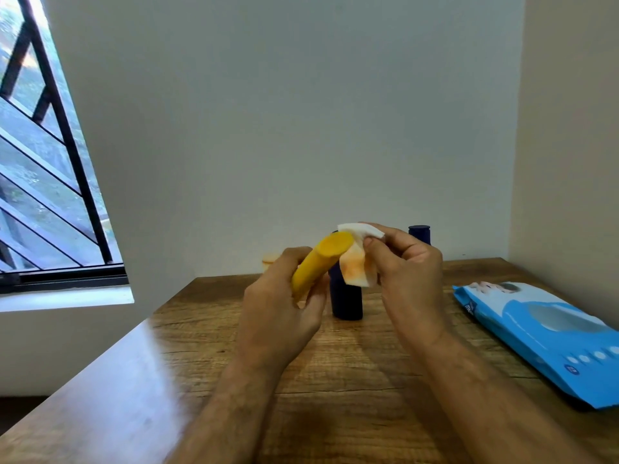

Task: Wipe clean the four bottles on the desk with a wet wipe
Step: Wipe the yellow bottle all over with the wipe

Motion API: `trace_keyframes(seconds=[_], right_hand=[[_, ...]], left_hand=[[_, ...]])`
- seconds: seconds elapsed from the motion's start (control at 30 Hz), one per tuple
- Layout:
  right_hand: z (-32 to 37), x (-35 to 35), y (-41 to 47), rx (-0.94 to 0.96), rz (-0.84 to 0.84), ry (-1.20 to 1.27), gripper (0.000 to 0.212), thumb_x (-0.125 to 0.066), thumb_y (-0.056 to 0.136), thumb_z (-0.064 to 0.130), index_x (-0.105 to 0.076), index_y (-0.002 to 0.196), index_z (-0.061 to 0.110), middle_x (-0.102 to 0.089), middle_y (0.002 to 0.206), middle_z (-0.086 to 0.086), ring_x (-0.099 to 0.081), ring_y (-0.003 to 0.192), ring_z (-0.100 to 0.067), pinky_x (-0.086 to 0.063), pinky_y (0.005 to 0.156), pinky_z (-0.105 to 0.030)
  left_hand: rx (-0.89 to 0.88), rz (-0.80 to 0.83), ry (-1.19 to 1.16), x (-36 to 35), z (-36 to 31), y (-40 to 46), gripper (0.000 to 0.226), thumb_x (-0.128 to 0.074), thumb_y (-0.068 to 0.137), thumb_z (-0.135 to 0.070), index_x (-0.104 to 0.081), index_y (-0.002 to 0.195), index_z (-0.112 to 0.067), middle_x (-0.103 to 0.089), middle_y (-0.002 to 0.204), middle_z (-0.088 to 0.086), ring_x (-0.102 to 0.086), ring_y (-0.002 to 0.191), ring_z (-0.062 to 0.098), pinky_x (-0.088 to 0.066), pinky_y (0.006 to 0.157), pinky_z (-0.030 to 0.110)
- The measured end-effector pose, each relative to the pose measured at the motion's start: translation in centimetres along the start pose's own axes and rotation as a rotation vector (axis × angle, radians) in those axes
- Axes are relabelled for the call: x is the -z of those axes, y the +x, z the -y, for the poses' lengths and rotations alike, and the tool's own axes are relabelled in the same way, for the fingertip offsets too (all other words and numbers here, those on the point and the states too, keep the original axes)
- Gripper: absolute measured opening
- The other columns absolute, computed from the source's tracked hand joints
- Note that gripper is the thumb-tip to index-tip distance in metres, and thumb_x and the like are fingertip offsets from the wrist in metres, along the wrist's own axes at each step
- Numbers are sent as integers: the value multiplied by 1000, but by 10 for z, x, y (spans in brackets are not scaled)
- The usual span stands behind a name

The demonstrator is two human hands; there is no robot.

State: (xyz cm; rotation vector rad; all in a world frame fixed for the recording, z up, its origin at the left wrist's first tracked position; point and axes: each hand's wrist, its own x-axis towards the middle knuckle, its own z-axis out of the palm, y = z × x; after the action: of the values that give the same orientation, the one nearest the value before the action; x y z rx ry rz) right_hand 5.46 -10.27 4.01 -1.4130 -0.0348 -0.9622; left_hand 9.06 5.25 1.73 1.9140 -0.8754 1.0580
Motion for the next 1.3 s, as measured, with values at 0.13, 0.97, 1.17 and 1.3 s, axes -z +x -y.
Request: trace_keyframes(seconds=[0.13,0.97,1.17,1.3], right_hand=[[5,2,-4,159,-5,-60,19,-66,89,20,-76,106,21,-75,88,12,-68,82,-4,-59,68,-22],[3,-3,-14,618,132,-381,30,-60,91,3,-72,114,18,-72,107,7,-66,89,2,-53,75,-11],[2,-7,-22,616,261,-287,25,-57,86,20,-76,104,18,-74,102,7,-69,95,-3,-58,80,-23],[9,-8,-20,461,142,-143,19,-65,89,4,-77,99,15,-75,85,8,-69,72,-12,-58,57,-29]], left_hand=[[55,32,186,-2,2,0,47,-70,85,-13,-55,125,-33,-61,90,-14,-60,77,10,-57,70,36],[225,113,160,-8,-6,-1,43,-66,80,-11,-60,117,-31,-54,83,-13,-55,74,12,-46,63,29],[289,94,203,-6,6,-2,39,-70,80,-10,-59,113,-28,-58,84,-9,-58,77,13,-55,71,37],[299,82,171,-9,6,0,41,-67,79,-7,-59,111,-31,-55,79,-13,-55,72,8,-49,65,31]])
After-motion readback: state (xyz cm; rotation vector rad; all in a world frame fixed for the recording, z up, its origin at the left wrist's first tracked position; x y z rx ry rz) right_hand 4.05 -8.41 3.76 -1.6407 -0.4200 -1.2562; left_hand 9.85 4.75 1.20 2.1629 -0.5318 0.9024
